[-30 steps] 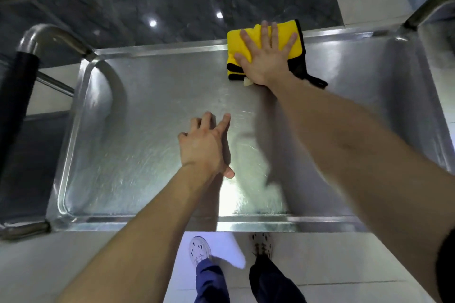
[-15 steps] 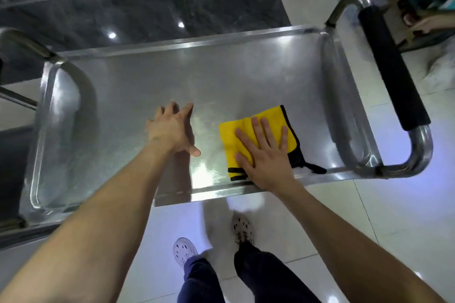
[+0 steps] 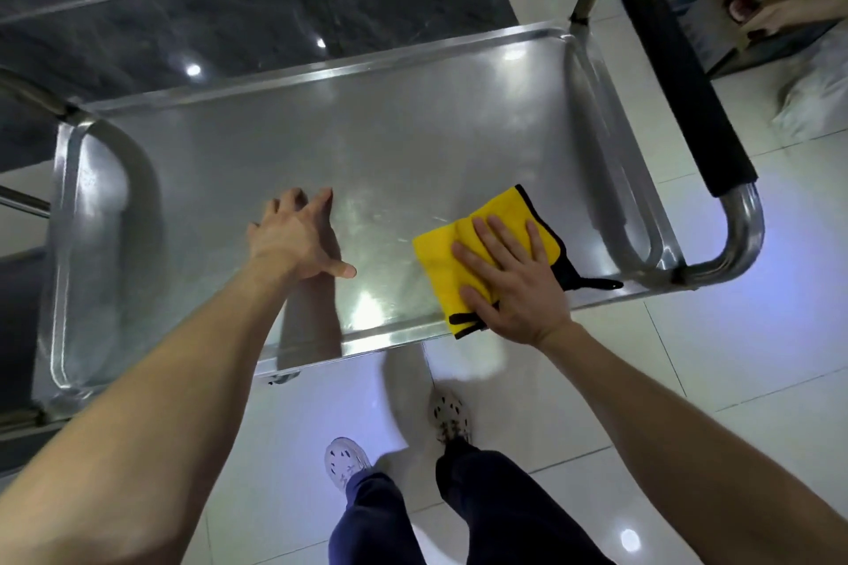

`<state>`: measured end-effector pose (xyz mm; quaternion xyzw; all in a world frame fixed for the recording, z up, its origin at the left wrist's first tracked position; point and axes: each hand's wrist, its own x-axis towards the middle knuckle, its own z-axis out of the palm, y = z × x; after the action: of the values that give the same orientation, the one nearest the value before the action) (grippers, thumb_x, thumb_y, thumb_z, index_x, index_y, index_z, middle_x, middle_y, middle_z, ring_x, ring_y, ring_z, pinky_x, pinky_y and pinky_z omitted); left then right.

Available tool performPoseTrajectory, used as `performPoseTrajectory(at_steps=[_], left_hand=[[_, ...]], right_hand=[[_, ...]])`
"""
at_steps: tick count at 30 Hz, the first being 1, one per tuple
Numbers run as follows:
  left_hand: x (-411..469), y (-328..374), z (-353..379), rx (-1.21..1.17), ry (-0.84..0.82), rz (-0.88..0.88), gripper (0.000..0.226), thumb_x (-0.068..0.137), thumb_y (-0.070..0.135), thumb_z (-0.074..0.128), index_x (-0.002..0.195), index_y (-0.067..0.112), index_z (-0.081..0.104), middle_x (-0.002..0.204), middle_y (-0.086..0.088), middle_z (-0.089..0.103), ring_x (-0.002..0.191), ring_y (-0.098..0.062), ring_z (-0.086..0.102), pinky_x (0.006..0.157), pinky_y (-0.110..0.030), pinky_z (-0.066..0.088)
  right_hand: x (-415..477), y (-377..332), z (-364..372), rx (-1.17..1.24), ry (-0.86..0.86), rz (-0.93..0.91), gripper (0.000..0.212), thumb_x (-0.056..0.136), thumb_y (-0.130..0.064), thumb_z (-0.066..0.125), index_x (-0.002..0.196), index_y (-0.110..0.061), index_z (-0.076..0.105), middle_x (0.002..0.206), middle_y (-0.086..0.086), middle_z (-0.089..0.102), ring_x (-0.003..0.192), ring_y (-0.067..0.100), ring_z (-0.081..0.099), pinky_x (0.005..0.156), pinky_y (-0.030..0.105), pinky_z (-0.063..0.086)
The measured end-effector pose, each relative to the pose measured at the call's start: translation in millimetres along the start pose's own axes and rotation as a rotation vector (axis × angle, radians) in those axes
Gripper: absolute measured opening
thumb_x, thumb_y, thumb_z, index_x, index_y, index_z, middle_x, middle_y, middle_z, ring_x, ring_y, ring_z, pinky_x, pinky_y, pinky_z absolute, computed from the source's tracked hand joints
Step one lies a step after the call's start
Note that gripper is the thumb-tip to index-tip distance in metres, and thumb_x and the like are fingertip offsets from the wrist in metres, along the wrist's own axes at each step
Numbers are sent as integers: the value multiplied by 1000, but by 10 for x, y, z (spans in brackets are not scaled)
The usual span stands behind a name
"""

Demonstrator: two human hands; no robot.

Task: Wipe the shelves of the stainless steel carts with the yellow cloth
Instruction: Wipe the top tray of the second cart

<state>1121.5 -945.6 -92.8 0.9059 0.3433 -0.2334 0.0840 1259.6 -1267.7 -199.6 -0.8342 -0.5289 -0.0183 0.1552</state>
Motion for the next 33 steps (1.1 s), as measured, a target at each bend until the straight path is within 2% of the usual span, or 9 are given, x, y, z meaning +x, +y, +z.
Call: performPoseTrajectory(at_steps=[6, 10, 14, 17, 20, 22, 25, 28, 33], left_hand=[[224, 117, 18, -38, 36, -17, 137, 57, 86, 86, 168, 45, 16, 175, -7, 20, 157, -39, 27, 119, -65, 37], [336, 190, -20, -95, 82, -19, 126, 63, 86, 82, 165, 40, 25, 173, -9, 25, 155, -39, 33, 120, -63, 36], [23, 43, 232, -144, 328, 0, 93, 87, 82, 64, 160, 30, 40, 167, -13, 38, 147, -40, 44, 122, -56, 36], [-485, -229, 692, -235, 433, -187, 81, 106, 74, 32, 169, 22, 29, 176, -17, 23, 163, -37, 20, 132, -57, 16], [-754, -443, 1075, -229, 257, -318, 84, 106, 72, 10, 174, 23, 3, 181, -13, -3, 167, -29, -10, 132, -60, -4], [-733, -475, 1216, -174, 210, -287, 82, 106, 70, 5, 173, 23, -7, 181, -12, -11, 166, -26, -18, 132, -60, -9], [-620, -367, 1270, -110, 204, -185, 78, 108, 64, 0, 173, 22, -10, 180, -11, -15, 166, -26, -21, 132, -59, -10], [-677, -354, 1243, -171, 232, -147, 76, 110, 57, 6, 174, 17, 1, 181, -12, -7, 167, -27, -14, 133, -58, -6], [-951, -988, 1018, -213, 442, -183, 67, 107, 50, 43, 163, 14, 38, 174, -16, 29, 165, -35, 15, 134, -56, 10]], right_hand=[[401, 517, -31, -46, -34, -91, 68, 106, -61, 51, 167, -39, 33, 180, 1, 17, 166, 26, 12, 126, 72, 11], [672, 725, -33, -104, -87, -78, 69, 105, -66, 46, 168, -42, 29, 180, -1, 12, 167, 24, 7, 126, 72, 10], [828, 808, -61, -83, -154, -51, 71, 104, -71, 41, 168, -45, 25, 181, -5, 8, 167, 21, 2, 127, 71, 7], [861, 783, -79, -94, -195, -14, 73, 103, -75, 35, 169, -48, 19, 181, -6, 4, 167, 21, -1, 126, 72, 7], [885, 537, -33, -120, -218, 97, 74, 102, -77, 30, 169, -48, 15, 181, 0, -2, 167, 24, -8, 125, 75, 3], [914, 213, 70, -121, -193, 156, 74, 103, -75, 33, 169, -46, 19, 181, 7, -2, 167, 30, -7, 124, 76, -1], [931, -466, 301, -86, -97, 62, 74, 101, -71, 46, 168, -41, 31, 179, 16, 11, 166, 39, 5, 121, 79, 6], [910, -949, 476, -49, -18, -11, 73, 100, -68, 53, 165, -39, 40, 177, 16, 20, 165, 40, 13, 120, 80, 12], [933, -1033, 449, -101, -109, 14, 75, 101, -70, 49, 167, -39, 35, 178, 16, 15, 165, 40, 8, 121, 78, 9]])
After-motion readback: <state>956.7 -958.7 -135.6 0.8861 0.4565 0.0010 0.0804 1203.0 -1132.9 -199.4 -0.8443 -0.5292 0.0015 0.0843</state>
